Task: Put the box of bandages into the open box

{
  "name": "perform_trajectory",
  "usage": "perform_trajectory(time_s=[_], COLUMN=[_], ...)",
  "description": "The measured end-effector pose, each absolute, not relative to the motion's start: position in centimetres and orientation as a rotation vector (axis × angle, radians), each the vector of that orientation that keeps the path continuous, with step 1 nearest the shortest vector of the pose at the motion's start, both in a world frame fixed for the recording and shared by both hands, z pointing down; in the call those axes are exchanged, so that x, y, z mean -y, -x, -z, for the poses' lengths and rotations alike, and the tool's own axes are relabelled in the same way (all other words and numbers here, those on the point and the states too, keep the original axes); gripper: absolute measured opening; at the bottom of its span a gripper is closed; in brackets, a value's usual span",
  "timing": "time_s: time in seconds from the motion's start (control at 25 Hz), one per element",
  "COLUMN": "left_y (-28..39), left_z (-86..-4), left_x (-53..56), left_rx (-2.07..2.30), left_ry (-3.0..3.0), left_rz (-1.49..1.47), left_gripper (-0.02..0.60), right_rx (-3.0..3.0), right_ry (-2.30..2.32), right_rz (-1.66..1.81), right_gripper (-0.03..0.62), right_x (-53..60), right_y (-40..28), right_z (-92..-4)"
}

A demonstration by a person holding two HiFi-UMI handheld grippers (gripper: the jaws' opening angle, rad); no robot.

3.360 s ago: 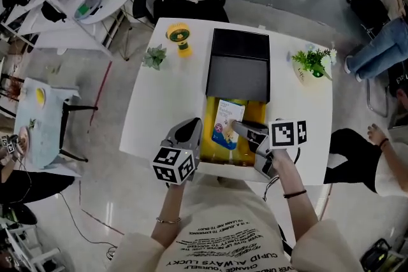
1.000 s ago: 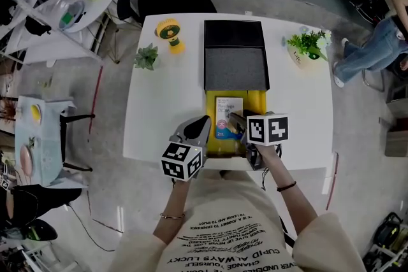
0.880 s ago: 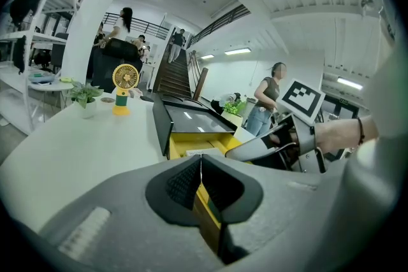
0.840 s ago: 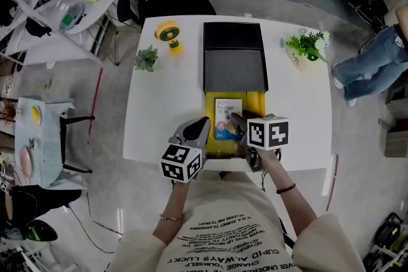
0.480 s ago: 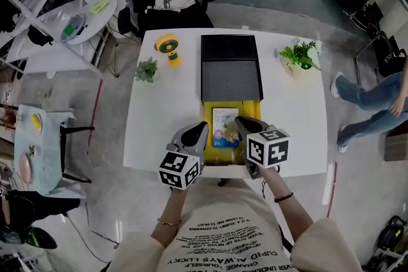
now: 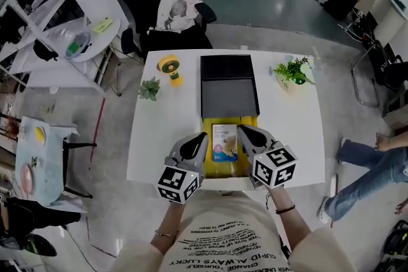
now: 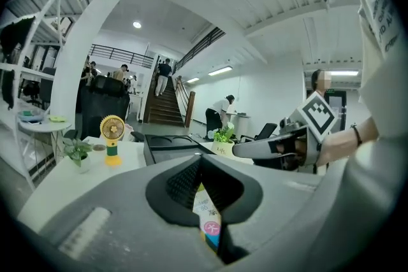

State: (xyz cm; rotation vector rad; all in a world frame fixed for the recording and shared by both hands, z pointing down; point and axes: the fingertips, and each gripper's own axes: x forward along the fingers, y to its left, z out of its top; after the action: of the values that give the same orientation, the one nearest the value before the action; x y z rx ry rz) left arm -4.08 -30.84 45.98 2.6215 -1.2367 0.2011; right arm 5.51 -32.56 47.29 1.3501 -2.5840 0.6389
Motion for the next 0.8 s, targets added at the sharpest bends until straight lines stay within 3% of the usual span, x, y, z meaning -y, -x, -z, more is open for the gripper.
perform_trajectory(time_s=[0.8], left_y=[8.3], left_z=[-40.4], left_x=[32.4], left_rx=[1.482], left_ry=[-2.702], left_rz=[-0.108], left_gripper=[0.023], right_rx=[2.764], right_ry=[-1.567], right_rz=[-0.360], right_gripper=[0.003], right_x=[33.6], right_y=[-10.1], right_z=[-38.9])
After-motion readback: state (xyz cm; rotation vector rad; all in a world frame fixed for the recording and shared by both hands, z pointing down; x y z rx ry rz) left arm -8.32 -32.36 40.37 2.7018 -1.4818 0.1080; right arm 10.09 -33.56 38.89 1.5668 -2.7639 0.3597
